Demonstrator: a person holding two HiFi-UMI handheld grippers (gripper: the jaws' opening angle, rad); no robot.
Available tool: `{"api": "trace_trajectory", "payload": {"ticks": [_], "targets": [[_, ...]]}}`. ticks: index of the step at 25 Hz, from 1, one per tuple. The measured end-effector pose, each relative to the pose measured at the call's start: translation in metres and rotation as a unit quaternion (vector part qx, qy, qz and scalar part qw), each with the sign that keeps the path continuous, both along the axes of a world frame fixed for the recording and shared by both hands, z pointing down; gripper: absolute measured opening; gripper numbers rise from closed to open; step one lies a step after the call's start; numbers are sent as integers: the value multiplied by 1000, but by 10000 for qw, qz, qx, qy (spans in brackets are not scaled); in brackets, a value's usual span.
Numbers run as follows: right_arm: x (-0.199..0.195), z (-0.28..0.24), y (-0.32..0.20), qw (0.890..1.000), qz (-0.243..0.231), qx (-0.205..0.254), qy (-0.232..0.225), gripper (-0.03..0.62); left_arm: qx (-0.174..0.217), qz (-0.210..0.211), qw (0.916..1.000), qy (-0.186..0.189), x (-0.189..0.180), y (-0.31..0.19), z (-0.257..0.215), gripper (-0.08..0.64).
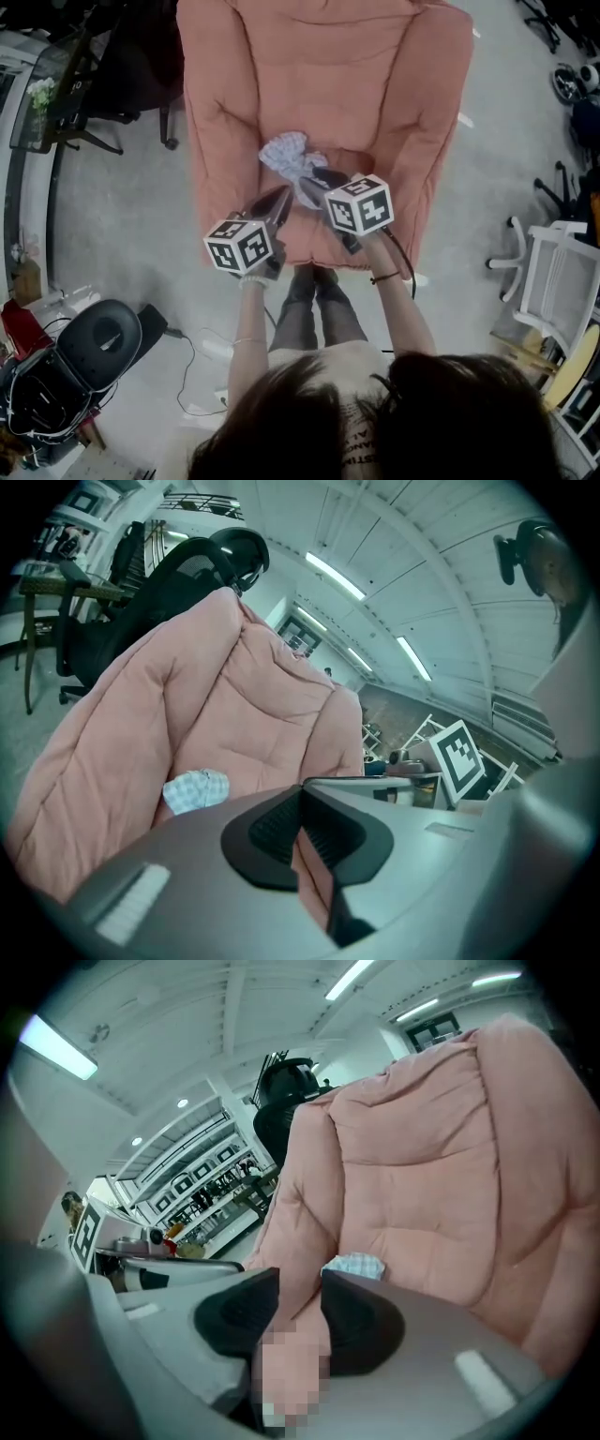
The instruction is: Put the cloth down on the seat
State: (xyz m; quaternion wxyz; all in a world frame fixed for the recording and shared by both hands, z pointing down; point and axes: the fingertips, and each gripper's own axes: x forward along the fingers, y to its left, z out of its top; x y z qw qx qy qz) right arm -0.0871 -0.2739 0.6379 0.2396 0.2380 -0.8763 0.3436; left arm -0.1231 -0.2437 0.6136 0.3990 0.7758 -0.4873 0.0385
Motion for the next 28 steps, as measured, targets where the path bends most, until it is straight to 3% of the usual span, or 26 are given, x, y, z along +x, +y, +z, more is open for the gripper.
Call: {"api": "trace_trajectory", "payload": {"ticks": [11,23,28], "targets": [[38,-85,13,9960,519,457,-562,77,576,-170,9982,38,36,15,-74,8],[59,-168,23,9862,810,1028,-1019,23,1266,40,9919,-126,46,17,-150,8],[64,-188,28,9840,785,1193,-1062,8,1381,244,9899,-204,50,26,-165,8]]}}
